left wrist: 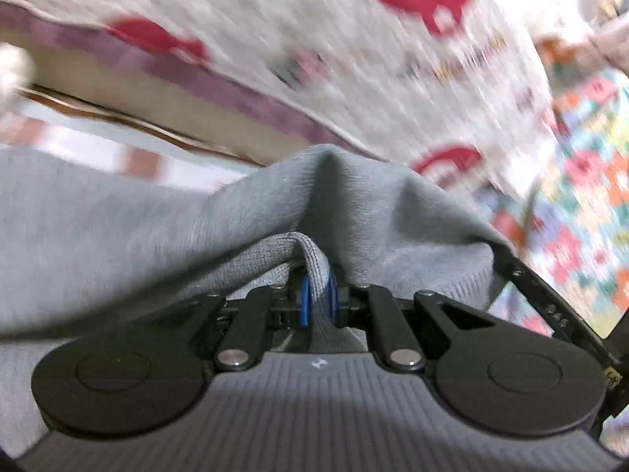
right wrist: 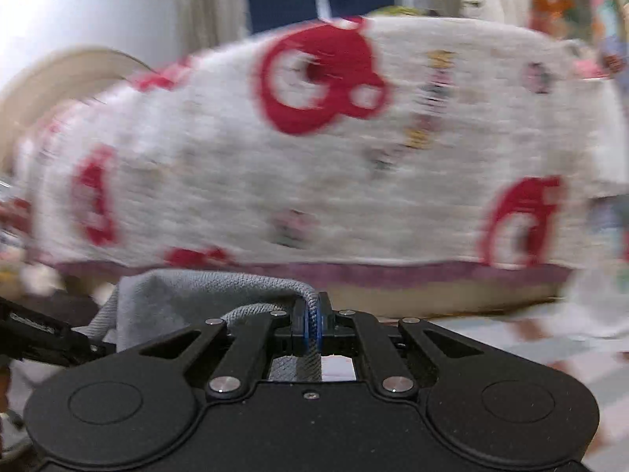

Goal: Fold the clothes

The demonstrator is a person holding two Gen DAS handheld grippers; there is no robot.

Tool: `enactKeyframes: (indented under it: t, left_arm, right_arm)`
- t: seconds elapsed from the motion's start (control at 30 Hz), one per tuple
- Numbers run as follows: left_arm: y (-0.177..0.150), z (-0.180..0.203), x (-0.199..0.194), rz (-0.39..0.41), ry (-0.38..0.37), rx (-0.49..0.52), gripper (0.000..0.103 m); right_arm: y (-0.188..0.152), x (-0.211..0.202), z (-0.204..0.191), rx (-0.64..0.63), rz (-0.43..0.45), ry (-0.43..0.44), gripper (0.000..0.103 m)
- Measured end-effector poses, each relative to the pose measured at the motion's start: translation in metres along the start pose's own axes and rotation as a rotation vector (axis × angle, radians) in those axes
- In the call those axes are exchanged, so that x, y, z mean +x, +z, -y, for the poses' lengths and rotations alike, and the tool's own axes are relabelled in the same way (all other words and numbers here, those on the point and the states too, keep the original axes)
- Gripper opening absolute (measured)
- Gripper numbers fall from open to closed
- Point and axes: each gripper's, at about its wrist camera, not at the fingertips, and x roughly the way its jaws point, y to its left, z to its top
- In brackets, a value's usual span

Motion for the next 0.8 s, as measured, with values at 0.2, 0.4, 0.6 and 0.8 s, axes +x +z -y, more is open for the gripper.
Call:
enactKeyframes:
  t: [0.2,0.4,0.6,0.8]
  left_arm:
    - [-0.024,-0.014,0.089,-0.133,0.137,0.068,0.009]
    - [-0.021,-0.062,0.065,-0.193,0.065,-0.101,0.012]
    - [-0.021,-0.066,0.052,-0.246,0.082,-0.11,0.012]
    - [-0.025,-0.058,0.045,-0.212,0.157,-0.081,0.012]
  right_arm:
    - [-0.048,0.039,0.038,-0.065,-0.223,-0.237,0.028]
    - [-0.063,0.015,0.018,-0.22,-0.252,-0.048,0.066]
    - [-0.081,0.006,-0.034,-0.343,-0.335,0.293,0.075]
    - [-0.093,0.045,-0.071,-0.336,-0.535,0.414,0.075]
